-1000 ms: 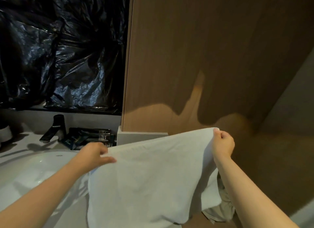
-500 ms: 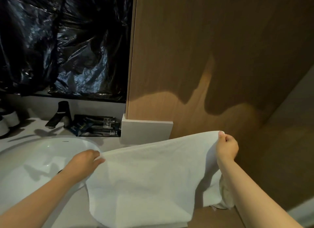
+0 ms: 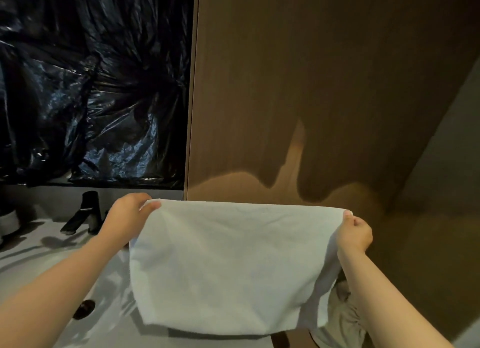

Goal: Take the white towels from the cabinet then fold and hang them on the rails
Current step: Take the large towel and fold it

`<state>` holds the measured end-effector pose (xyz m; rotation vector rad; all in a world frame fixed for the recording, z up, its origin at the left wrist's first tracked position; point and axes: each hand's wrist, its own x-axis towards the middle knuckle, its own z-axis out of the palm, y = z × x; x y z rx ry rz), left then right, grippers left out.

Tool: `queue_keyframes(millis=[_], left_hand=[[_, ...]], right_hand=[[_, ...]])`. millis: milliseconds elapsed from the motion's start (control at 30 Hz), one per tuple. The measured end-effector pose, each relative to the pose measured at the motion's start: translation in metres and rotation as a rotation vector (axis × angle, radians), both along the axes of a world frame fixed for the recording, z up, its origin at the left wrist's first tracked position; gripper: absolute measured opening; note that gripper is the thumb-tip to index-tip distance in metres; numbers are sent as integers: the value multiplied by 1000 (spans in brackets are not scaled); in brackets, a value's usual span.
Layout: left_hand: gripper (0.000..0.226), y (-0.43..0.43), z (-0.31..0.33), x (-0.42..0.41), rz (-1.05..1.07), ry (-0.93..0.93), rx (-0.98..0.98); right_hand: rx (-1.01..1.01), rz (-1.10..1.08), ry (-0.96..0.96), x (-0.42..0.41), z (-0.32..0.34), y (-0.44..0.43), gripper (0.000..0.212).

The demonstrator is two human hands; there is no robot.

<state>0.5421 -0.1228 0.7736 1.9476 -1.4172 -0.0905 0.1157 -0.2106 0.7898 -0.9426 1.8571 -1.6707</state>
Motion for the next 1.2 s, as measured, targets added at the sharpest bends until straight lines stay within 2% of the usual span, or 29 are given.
queue_keyframes(millis=[200, 267, 433, 567, 700, 900, 1033, 1200], left_hand=[[23, -10, 49, -5, -38, -43, -178], [30, -7, 54, -6, -48, -31, -189], [25, 3, 38, -10, -108, -7, -147], [8, -2, 38, -7, -28, 130, -217], [15, -5, 38, -1, 60, 254, -211], [12, -5, 14, -1, -30, 152, -61], [13, -10, 0, -3, -28, 74, -72], [13, -20, -11, 3, -20, 17, -69]], right_hand=[[-107, -32, -2, -9, 23, 0, 31], [-126, -34, 4, -12, 25, 0, 32], [-78, -31, -45, -15, 16, 2, 31], [-80, -39, -84, -15, 11, 5, 30], [-40, -62, -88, -16, 9, 4, 28], [51, -67, -88, -20, -6, 4, 26], [100, -74, -84, -18, -14, 5, 23], [121, -64, 44, -20, -19, 5, 26]])
